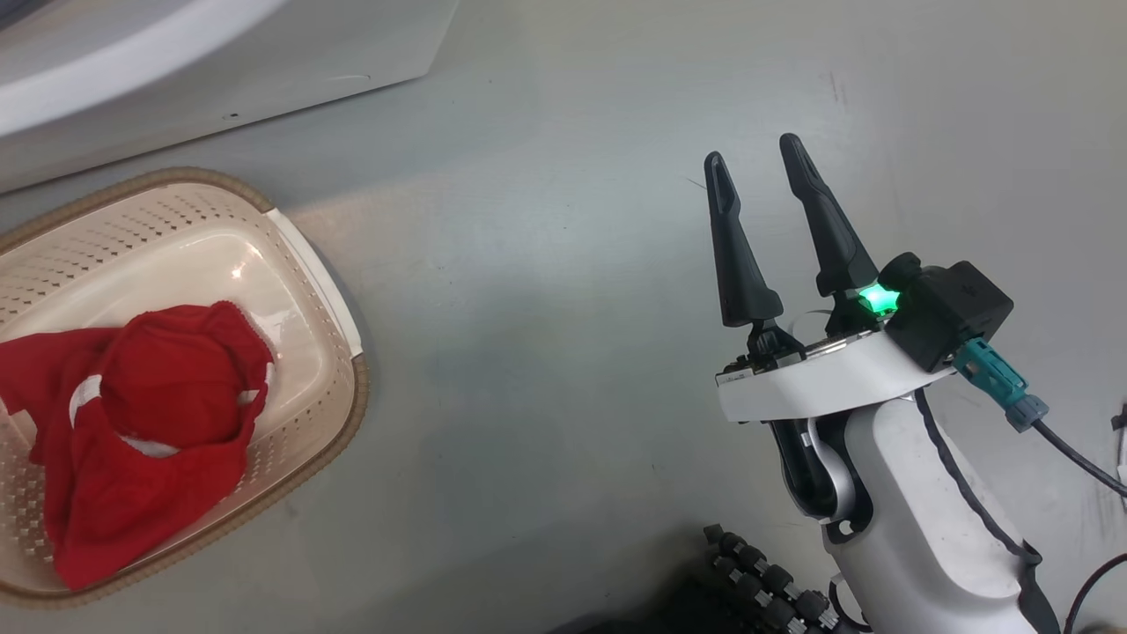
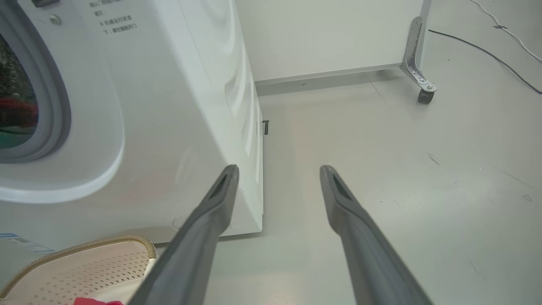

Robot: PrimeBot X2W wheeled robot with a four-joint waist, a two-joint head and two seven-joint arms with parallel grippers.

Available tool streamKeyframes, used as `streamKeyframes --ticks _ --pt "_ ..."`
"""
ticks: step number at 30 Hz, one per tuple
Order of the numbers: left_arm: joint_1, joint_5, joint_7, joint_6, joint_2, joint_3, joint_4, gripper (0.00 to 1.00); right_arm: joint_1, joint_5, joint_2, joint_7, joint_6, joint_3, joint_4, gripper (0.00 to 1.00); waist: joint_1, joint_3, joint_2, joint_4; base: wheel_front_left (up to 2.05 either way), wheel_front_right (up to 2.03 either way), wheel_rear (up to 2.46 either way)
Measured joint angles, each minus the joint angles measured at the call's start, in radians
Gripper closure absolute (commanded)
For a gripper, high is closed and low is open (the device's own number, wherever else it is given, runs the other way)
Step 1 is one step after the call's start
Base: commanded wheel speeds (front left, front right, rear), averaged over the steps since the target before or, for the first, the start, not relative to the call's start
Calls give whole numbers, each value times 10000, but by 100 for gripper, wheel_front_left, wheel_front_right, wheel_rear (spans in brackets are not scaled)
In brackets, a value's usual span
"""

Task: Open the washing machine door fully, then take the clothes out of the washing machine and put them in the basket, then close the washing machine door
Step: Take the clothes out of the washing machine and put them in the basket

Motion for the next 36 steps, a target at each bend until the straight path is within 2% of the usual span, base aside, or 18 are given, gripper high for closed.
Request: streamKeyframes --ticks 10,11,12,13,14,22,26,33,36 --pt "-596 -236 1112 -42 119 232 483 0 -76 121 4 0 -102 107 0 0 0 68 0 -169 0 0 0" --pt "-638 -251 1150 -42 123 236 510 31 -108 121 4 0 -102 113 0 0 0 78 0 -180 0 0 0" --pt "-674 -259 1202 -42 123 240 523 55 -136 123 2 0 -102 123 2 0 0 87 0 -190 0 0 0" --pt "-701 -259 1206 -42 123 238 533 93 -147 123 4 0 -102 134 2 0 -1 97 0 -200 0 0 0" --pt "-715 -259 1210 -42 123 236 546 100 -148 123 4 0 -104 144 2 0 0 106 0 -209 0 0 0" --pt "-847 -253 1179 -44 123 88 493 100 -230 121 4 0 -119 142 8 0 0 154 0 -197 0 0 0" --pt "-872 -253 742 -44 44 27 430 100 -305 113 2 0 -178 125 50 0 0 106 0 -144 0 0 0" --pt "-868 -619 -117 -27 -437 299 284 100 -336 -128 2 0 -178 127 169 0 -1 -80 0 -8 0 0 0" --pt "-790 -807 -794 65 -727 502 153 100 -336 -332 0 0 -178 127 253 0 -1 -224 0 113 0 0 0"
